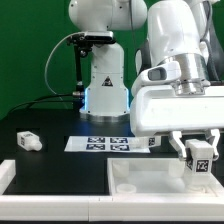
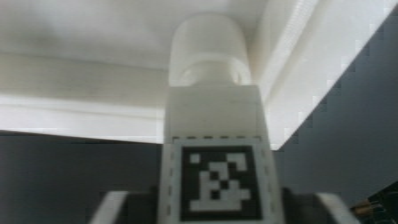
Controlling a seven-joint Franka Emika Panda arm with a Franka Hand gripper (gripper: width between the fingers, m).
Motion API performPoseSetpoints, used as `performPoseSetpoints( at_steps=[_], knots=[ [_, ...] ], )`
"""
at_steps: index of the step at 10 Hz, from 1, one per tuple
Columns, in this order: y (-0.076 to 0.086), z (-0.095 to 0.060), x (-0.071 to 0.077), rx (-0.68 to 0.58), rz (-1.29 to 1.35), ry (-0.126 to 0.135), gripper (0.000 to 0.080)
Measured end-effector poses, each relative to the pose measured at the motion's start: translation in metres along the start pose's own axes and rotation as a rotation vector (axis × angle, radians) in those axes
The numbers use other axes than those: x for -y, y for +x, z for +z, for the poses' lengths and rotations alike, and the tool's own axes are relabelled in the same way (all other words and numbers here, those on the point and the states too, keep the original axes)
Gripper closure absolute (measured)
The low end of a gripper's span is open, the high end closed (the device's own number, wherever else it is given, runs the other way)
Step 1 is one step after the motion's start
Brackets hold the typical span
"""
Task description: Assemble one leg
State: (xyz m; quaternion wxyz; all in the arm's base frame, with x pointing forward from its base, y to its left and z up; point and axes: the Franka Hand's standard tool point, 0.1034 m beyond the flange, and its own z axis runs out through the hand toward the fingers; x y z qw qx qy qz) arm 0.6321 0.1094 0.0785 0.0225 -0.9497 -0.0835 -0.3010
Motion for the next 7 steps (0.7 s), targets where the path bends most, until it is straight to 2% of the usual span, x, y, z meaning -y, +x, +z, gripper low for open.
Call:
performPoseSetpoints(
  at_steps=[1, 2, 3, 4, 6, 7],
  knots=[
    [0.0, 0.0, 0.0, 0.0, -0.001, 0.0, 0.0298],
    [0.0, 0.0, 0.0, 0.0, -0.001, 0.0, 0.0298],
    [-0.001, 0.0, 0.0, 0.007, -0.001, 0.001, 0.0183],
    [-0.002, 0.001, 0.001, 0.042, 0.001, 0.006, 0.016],
    [0.013, -0.004, -0.012, 0.153, 0.031, 0.013, 0.0151],
    [0.016, -0.002, -0.011, 0.272, 0.055, 0.03, 0.0151]
  ],
)
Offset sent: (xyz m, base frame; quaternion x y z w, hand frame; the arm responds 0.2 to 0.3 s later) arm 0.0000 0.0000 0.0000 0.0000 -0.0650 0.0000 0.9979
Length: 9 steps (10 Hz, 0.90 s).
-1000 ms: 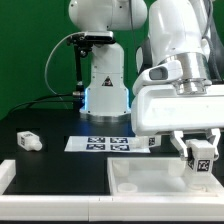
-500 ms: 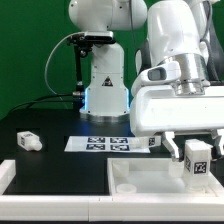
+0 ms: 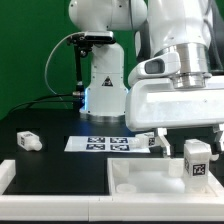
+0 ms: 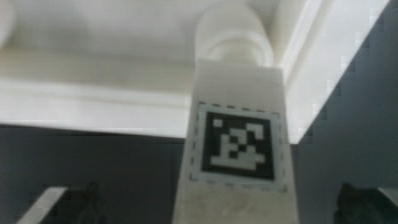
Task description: Assemble one leg
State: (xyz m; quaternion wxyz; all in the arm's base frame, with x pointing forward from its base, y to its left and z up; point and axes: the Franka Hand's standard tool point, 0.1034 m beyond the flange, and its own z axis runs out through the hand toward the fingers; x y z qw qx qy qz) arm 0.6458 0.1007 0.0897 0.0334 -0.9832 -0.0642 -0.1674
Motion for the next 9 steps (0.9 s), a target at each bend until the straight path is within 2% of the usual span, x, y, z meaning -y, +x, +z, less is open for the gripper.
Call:
performPoseSetpoints(
  at_steps=[2, 4, 7, 8, 9],
  knots=[
    [0.007, 0.003, 0.003, 0.168, 0.028, 0.022, 0.0151],
    [-0.007, 0.006, 0.011, 0.345, 0.095, 0.031, 0.0151],
    [-0.009, 0.009, 0.011, 0.351, 0.12, 0.027, 0.0151],
    [-0.009, 0.009, 0.011, 0.351, 0.126, 0.026, 0.0246],
    [-0.009, 0.009, 0.012, 0.352, 0.193, 0.017, 0.0427]
  ],
)
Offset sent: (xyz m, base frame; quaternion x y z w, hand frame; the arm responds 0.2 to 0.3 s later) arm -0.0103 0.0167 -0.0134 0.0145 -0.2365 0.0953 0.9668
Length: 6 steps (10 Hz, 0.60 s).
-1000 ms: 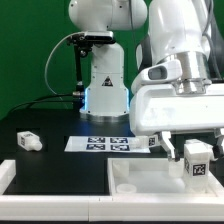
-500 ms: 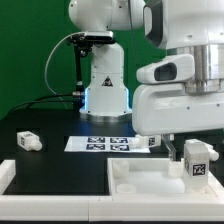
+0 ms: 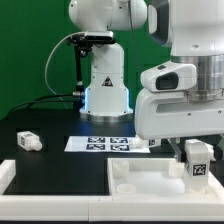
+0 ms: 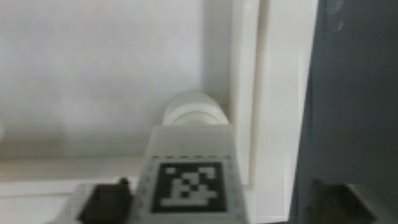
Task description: Assemble one leg
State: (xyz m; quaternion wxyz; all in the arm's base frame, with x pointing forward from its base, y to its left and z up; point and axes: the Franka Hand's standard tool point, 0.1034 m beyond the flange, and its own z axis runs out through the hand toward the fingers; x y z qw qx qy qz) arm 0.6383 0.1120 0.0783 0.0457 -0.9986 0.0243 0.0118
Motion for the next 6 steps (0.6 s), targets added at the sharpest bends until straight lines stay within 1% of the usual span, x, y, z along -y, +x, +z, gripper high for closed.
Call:
performPoseSetpoints(
  at_steps=[1, 2, 4, 6],
  knots=[
    [0.0, 0.0, 0.001, 0.001, 0.069, 0.004, 0.0427],
    [0.0, 0.0, 0.0, 0.001, 0.122, 0.005, 0.0514],
    [-0.001, 0.001, 0.001, -0.032, 0.348, 0.005, 0.0514],
    [-0.015, 0.006, 0.01, -0.063, 0.641, 0.011, 0.0514]
  ],
)
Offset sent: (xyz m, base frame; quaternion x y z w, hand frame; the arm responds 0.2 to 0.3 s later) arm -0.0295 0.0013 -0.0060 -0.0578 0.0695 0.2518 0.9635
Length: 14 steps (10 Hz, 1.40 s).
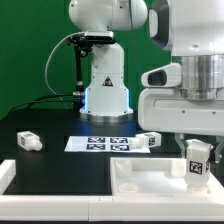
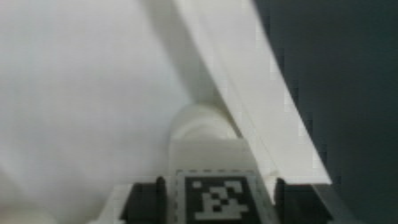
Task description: Assemble one leg
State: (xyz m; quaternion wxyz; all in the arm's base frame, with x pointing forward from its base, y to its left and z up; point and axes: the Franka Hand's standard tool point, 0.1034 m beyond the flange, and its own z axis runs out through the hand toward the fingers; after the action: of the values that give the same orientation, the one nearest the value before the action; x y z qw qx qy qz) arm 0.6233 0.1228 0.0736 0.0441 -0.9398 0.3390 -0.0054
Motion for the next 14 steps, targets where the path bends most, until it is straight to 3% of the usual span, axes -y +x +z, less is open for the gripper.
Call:
performPoseSetpoints(
  at_steps=[1, 3, 4, 7, 8, 9, 10, 11, 14],
  knots=[
    [-0.005, 0.001, 0.003, 0.007, 0.136, 0.008, 0.0514],
    [-0.002, 0.001, 0.009, 0.04, 0.435, 0.073, 0.0514],
    [0.0, 0.001, 0.008, 0.049, 0.476, 0.082, 0.0514],
    [0.0, 0.001, 0.008, 0.049, 0.419, 0.086, 0.0459],
    [0.001, 0.003, 0.006, 0.036, 0.35, 0.093, 0.0277],
    [0.005, 0.001, 0.002, 0.013, 0.182, 0.094, 0.0277],
    [0.01, -0.006, 0.002, -0.012, -0.013, 0.091, 0.0177],
    [0.008, -0.012, 0.006, -0.037, -0.151, 0.077, 0.0158],
    [0.008, -0.01, 0.005, -0.054, -0.421, 0.064, 0.0151]
  ],
)
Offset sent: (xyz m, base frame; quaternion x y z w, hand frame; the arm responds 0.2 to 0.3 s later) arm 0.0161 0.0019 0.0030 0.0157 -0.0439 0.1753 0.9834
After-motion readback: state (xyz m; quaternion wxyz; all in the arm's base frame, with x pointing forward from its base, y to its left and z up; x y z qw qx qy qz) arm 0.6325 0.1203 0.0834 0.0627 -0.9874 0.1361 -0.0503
